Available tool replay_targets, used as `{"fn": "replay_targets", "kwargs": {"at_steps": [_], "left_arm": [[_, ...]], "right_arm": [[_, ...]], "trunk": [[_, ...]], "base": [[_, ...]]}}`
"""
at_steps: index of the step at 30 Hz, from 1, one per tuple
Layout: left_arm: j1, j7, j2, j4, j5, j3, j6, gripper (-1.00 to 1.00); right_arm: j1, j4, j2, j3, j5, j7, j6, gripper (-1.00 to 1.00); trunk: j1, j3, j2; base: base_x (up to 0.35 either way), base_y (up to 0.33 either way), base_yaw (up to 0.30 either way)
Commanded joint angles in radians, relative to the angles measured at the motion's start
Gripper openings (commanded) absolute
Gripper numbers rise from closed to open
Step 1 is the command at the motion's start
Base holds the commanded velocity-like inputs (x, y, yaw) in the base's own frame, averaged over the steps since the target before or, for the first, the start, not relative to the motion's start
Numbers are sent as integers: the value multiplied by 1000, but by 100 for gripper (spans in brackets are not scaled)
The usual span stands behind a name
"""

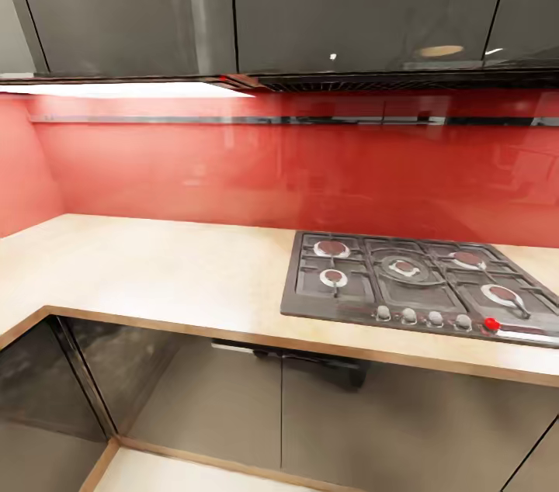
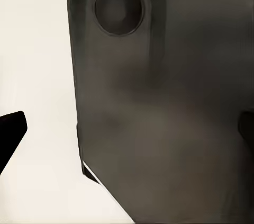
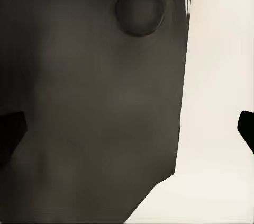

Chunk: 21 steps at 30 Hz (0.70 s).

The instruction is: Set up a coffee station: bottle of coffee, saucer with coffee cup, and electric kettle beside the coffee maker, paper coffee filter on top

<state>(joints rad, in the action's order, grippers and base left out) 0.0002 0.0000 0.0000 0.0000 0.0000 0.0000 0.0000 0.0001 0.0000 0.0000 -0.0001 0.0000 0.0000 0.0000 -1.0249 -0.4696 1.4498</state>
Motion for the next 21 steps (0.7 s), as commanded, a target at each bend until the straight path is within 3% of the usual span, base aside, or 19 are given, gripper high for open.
{"fn": "replay_targets", "kwargs": {"at_steps": [1,5,12,21], "left_arm": [[6,1,-6,-6,-6,6,-6,100],[28,0,-23,-28,-3,5,-10,100],[59,0,-23,-67,-3,5,-10,100],[53,-1,-24,-115,-2,5,-9,100]], "right_arm": [[-6,-6,-6,0,-2,0,-6,100],[-29,-15,-26,1,0,-1,-28,100],[-65,-15,-26,1,0,-1,-67,100],[-59,-14,-27,2,0,-1,-66,100]], "trunk": [[0,0,0],[0,0,0],[0,0,0],[0,0,0]], "base": [[0,0,0],[0,0,0],[0,0,0],[0,0,0]]}}
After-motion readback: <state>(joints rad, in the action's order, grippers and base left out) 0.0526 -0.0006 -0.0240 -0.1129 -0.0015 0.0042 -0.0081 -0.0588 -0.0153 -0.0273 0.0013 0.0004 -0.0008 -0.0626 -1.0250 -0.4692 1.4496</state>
